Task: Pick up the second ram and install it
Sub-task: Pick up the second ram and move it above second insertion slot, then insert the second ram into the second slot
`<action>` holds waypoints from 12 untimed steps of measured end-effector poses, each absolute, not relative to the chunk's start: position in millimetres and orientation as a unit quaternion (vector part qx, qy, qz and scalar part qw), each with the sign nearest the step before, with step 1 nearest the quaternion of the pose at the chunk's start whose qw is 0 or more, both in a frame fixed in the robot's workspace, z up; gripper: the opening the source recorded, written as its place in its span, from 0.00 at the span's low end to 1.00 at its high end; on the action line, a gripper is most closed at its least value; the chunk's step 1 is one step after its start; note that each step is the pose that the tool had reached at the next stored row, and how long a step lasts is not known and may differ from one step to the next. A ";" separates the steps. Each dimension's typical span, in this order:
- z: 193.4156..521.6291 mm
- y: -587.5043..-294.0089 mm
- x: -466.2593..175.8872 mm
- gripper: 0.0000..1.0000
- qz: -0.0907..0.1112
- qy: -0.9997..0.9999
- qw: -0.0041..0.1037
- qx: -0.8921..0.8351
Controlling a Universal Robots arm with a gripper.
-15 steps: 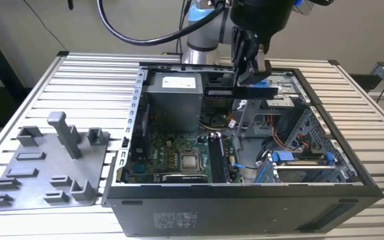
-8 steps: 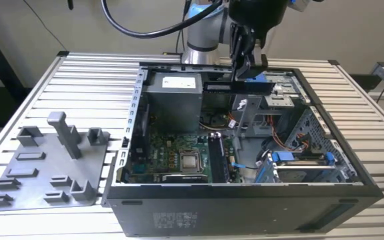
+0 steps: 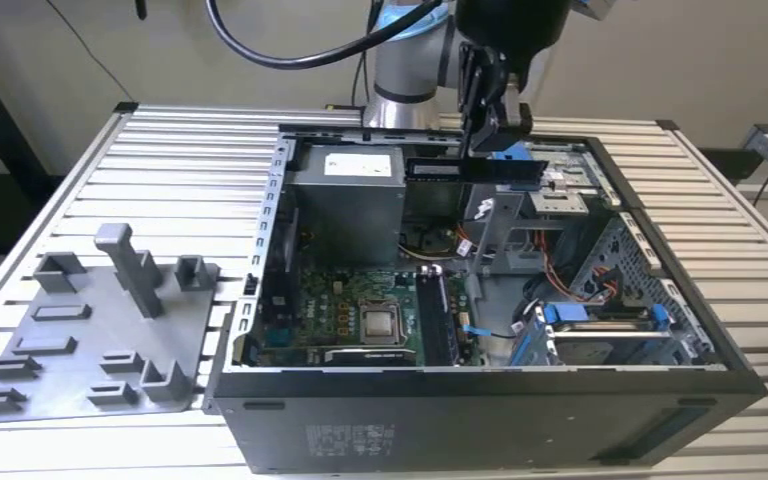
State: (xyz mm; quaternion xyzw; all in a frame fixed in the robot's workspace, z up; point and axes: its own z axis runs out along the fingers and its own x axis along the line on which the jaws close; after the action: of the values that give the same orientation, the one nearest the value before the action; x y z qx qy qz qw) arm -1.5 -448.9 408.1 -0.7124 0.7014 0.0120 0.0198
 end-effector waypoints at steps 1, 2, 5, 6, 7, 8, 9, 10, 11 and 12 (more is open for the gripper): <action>408.0 -448.8 -1.5 0.14 0.012 0.702 0.020 -0.712; 408.1 -448.6 -1.5 0.14 0.012 0.702 0.020 -0.712; 408.1 -448.5 -1.5 0.14 0.013 0.702 0.020 -0.712; 408.1 -448.5 -1.5 0.14 0.013 0.702 0.020 -0.712; 408.1 -448.5 -1.5 0.14 0.013 0.702 0.020 -0.712; 408.1 -448.5 -1.5 0.14 0.013 0.702 0.020 -0.712; 408.1 -448.5 -1.5 0.14 0.013 0.702 0.020 -0.712; 408.1 -448.5 -1.5 0.14 0.013 0.702 0.020 -0.712; 408.1 -448.5 -1.5 0.14 0.013 0.702 0.020 -0.712; 408.1 -448.4 -1.5 0.14 0.013 0.702 0.020 -0.712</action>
State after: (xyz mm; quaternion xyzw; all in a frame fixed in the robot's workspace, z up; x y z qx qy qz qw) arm -1.5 -448.4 408.1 -0.7116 0.7021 0.0125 0.0203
